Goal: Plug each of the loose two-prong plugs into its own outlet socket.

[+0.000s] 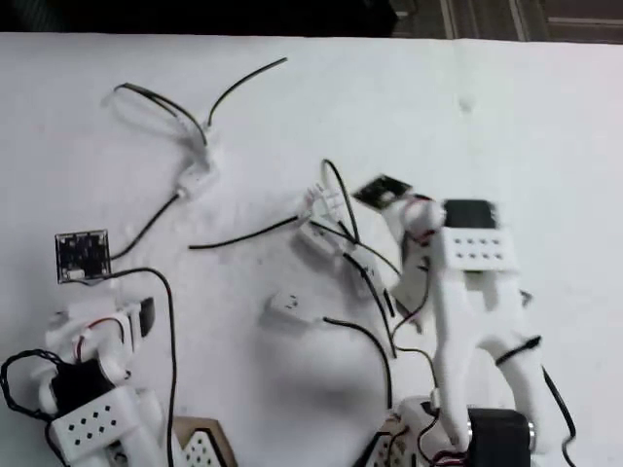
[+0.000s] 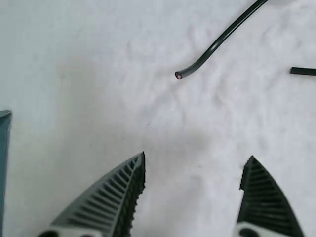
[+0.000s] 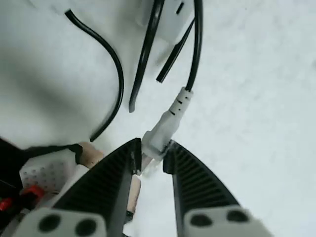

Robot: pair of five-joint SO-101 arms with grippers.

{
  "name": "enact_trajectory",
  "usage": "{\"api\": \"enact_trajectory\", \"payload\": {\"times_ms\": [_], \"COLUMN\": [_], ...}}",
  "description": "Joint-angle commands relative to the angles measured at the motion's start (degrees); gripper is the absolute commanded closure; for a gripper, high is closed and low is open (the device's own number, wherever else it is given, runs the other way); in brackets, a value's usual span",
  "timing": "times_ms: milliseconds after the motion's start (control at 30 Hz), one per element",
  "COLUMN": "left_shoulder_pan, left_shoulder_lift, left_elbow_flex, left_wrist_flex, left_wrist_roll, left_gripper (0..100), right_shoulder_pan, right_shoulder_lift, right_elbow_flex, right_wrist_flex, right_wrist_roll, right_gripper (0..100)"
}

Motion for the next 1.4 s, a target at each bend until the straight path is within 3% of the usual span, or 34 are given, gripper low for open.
{"api": "enact_trajectory", "payload": {"times_ms": [0,233,467,700,867,1167,1367], "left_shoulder_pan": [-0.04,-0.04,-0.04,-0.04,-0.04,-0.04,-0.04], "left_shoulder_lift": [-0.84,-0.84,-0.84,-0.84,-0.84,-0.84,-0.84], "left_elbow_flex": [-0.35,-0.26,-0.26,-0.18,-0.18,-0.09,-0.09], "left_wrist_flex": [-0.53,-0.53,-0.53,-0.53,-0.62,-0.79,-0.79], "left_wrist_roll": [-0.44,-0.44,-0.44,-0.44,-0.44,-0.44,-0.44], "left_gripper": [69,69,69,69,69,69,69], "right_shoulder_pan": [6.90,17.10,18.07,18.07,17.71,16.22,9.54], "right_shoulder_lift": [-2.07,-2.07,-2.07,-2.07,-2.07,-1.98,1.63], "right_elbow_flex": [3.34,12.92,14.86,14.86,14.86,14.95,15.03], "right_wrist_flex": [-4.97,-16.92,-17.36,-17.10,-17.10,-17.10,-17.45], "right_wrist_roll": [7.56,19.16,19.60,19.34,13.63,11.43,-1.76], "right_gripper": [98.1,98.1,97.8,86.0,85.8,85.8,85.8]}}
